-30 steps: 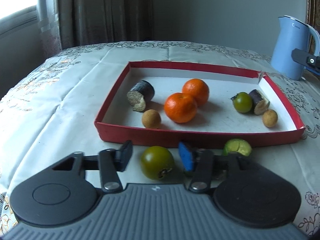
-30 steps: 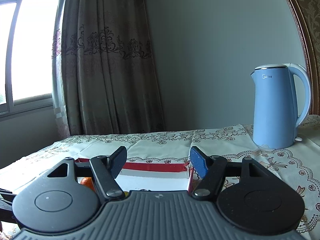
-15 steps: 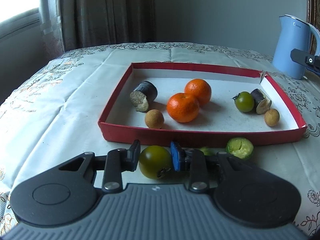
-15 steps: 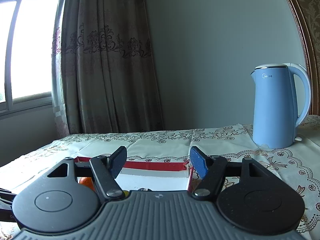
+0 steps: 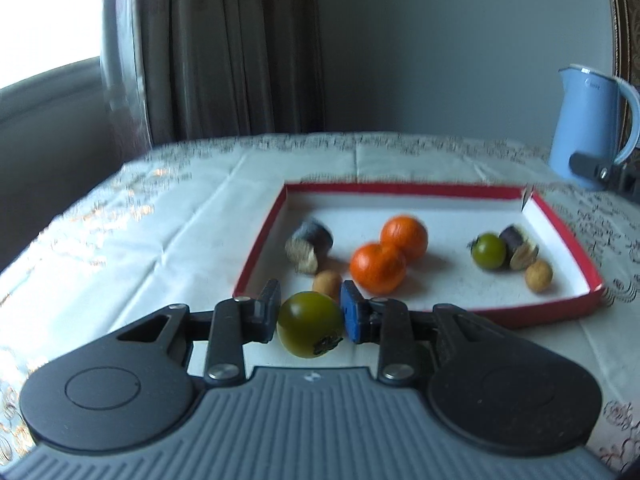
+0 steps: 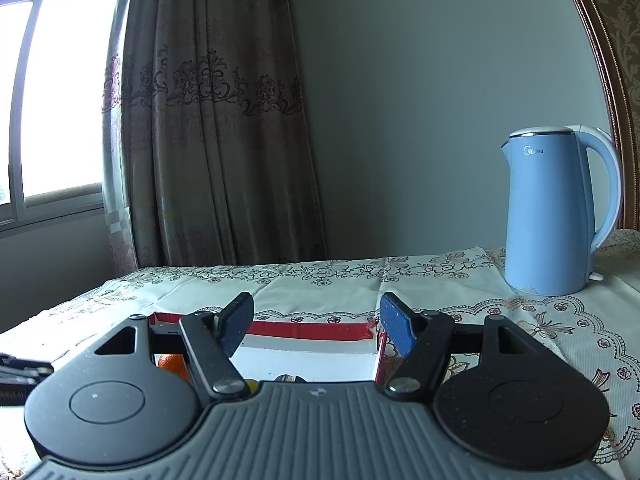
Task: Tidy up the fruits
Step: 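Carry the green fruit into the red box and open the left gripper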
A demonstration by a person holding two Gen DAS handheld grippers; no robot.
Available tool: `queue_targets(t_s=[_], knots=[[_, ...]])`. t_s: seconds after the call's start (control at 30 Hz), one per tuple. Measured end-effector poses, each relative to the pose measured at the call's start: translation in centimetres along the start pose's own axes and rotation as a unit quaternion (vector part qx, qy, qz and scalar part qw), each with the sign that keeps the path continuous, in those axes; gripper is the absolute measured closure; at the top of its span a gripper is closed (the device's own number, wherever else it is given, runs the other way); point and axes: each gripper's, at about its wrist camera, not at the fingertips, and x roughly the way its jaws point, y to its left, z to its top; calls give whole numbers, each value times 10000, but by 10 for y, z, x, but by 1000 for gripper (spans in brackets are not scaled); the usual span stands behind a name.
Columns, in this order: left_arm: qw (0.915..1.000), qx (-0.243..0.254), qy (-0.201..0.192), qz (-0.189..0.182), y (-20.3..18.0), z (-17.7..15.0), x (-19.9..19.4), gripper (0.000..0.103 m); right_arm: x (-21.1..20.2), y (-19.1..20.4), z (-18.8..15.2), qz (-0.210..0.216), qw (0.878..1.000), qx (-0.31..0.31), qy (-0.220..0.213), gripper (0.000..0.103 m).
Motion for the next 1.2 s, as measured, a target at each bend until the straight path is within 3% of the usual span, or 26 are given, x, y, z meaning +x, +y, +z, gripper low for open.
queue_targets(t_s=[0.33, 0.63, 1.2], knots=[[9991, 325, -185, -203, -39, 19, 4, 73, -5, -9, 5, -71, 9996, 209, -195, 34], [9978, 571, -89, -327, -74, 21, 31, 73, -6, -14, 8, -116, 9993, 290, -215, 34], [9949, 732, -214, -656, -87, 19, 49, 72, -5, -12, 9, -135, 9993, 278, -189, 34]])
